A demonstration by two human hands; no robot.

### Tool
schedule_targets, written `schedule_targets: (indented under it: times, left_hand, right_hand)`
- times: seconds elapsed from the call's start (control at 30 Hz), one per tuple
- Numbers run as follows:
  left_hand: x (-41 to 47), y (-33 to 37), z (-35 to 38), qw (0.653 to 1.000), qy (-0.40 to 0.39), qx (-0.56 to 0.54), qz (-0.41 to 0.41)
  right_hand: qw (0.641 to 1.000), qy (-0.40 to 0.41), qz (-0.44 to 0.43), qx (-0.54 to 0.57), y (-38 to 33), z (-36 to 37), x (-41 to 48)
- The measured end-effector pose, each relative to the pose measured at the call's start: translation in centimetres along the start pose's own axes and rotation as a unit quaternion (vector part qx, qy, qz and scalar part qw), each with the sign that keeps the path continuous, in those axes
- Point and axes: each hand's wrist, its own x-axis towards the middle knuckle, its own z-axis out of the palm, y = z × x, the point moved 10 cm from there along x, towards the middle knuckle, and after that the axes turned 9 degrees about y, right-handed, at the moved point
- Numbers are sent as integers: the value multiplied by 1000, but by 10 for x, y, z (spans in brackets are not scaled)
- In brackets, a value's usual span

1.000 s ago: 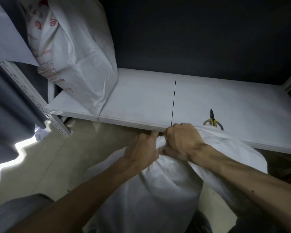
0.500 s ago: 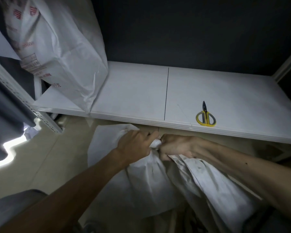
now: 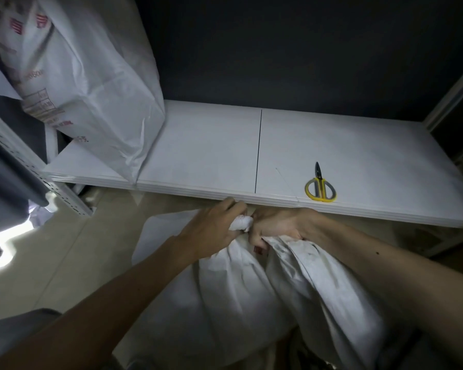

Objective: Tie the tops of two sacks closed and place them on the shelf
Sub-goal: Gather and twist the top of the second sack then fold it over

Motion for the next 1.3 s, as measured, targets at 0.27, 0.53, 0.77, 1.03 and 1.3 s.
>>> schedule_targets:
  times: [0.27, 0.53, 0.77, 1.03, 1.3]
  left_hand:
    - [-9, 9, -5, 999, 2, -40, -23]
    - [-16, 11, -6, 997, 54, 42, -17]
    - [-17, 8, 0, 997, 17, -1, -75]
    - [-10, -8, -11, 989, 50, -49, -132]
    - [-6, -2, -10, 984, 50, -99, -140]
  right_hand:
    - [998, -22, -26, -54, 1, -5, 11]
    - [994, -77, -26, -67, 2, 10, 17]
    - [979, -25, -54, -192, -5, -9, 22]
    - [740, 430, -200, -477, -45, 3, -53]
    - [719, 476, -212, -460, -18, 1, -19]
